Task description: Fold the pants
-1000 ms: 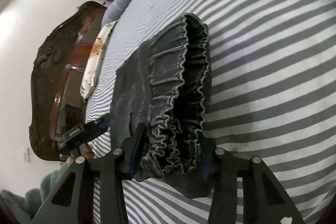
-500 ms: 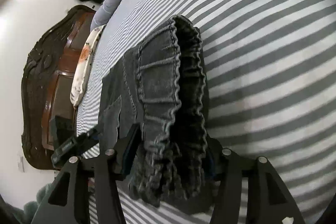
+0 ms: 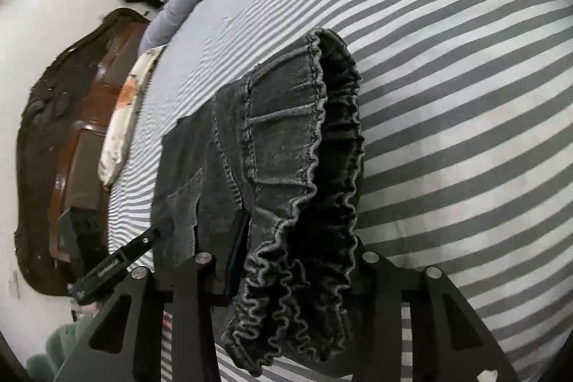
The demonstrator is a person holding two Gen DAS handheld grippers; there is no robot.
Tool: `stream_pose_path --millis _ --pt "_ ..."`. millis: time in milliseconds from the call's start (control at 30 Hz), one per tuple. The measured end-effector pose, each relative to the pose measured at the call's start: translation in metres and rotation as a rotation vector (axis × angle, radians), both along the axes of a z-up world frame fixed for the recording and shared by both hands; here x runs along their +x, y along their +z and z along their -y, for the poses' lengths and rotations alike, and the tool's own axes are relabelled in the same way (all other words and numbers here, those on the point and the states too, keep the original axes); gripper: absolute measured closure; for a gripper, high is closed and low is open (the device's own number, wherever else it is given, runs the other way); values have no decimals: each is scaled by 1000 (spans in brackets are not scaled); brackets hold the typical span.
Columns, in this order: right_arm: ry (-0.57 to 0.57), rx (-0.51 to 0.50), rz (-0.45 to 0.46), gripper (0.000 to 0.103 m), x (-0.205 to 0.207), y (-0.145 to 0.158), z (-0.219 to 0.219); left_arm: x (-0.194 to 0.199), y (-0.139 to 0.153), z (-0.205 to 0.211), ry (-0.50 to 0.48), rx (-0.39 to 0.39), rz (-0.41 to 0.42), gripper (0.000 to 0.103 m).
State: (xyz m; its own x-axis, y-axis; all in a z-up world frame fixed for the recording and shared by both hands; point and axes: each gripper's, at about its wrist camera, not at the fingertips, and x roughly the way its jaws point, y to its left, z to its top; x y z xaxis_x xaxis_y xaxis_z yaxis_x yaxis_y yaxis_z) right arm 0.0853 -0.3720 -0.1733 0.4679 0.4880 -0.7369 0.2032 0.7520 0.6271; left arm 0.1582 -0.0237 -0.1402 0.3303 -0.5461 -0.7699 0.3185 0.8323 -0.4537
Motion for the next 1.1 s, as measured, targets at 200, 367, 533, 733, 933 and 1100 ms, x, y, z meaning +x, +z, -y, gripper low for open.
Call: stream_pose_path --millis 200,367,533,733,933,1100 --pt "13 -56 -25 65 5 4 -7 -2 1 3 -5 10 13 65" --pt "4 -120 -35 70 6 16 -16 0 2 3 -4 14 24 74" --pt "7 -151 -30 74 3 33 -22 1 4 -4 12 -34 11 82" --pt "22 -169 -9 76 2 58 -34 -3 15 -9 -4 -118 30 87" --pt "53 -184 23 76 3 80 -49 -9 29 -8 -41 -152 71 88" --pt "67 -169 35 77 4 89 -60 -8 38 -9 -20 -183 80 88"
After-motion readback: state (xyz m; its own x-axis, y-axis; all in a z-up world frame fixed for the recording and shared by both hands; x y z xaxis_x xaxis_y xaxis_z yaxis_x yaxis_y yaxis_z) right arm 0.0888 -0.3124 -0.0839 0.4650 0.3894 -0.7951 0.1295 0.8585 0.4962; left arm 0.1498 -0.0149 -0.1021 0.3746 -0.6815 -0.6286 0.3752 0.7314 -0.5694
